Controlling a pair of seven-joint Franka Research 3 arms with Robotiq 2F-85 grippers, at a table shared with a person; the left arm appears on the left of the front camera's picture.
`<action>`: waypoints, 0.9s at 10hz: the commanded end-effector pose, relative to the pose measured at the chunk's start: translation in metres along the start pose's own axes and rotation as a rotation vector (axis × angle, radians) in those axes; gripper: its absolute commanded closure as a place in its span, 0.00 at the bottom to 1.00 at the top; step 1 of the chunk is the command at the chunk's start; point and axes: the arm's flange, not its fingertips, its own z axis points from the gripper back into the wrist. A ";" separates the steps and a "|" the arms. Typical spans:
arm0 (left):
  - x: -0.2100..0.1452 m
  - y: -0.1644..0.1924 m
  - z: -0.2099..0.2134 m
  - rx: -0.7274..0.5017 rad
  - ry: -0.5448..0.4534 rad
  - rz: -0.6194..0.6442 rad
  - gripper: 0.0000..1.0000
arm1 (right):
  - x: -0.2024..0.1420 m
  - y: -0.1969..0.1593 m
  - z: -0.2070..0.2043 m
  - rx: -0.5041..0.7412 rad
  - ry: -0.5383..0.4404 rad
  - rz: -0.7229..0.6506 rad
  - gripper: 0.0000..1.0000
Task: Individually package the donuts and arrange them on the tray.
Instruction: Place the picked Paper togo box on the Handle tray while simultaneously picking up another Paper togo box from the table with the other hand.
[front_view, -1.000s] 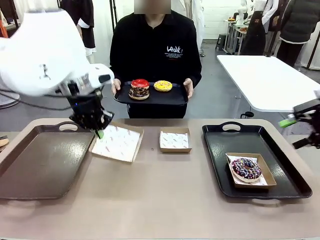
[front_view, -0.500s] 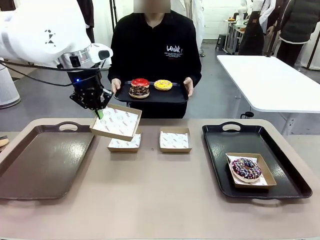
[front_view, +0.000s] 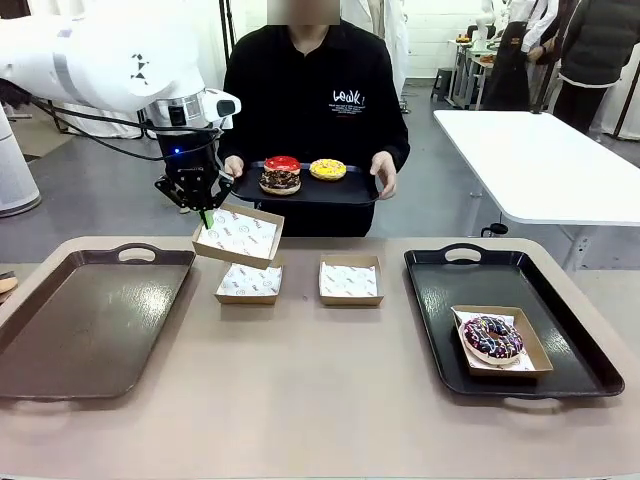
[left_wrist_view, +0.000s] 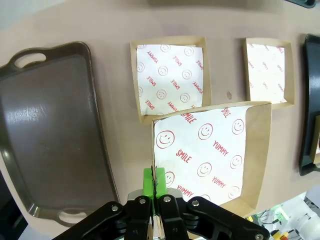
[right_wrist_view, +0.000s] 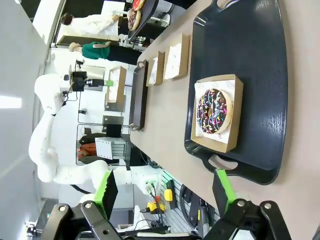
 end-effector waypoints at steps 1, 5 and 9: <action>0.014 -0.007 0.000 0.040 -0.008 0.006 1.00 | 0.002 -0.002 0.001 0.011 0.001 0.040 0.00; 0.006 -0.001 -0.003 0.005 0.000 -0.004 1.00 | 0.000 -0.001 -0.001 -0.001 0.002 0.011 0.00; 0.006 -0.001 -0.003 0.005 0.000 -0.004 1.00 | 0.000 -0.001 -0.001 -0.001 0.002 0.011 0.00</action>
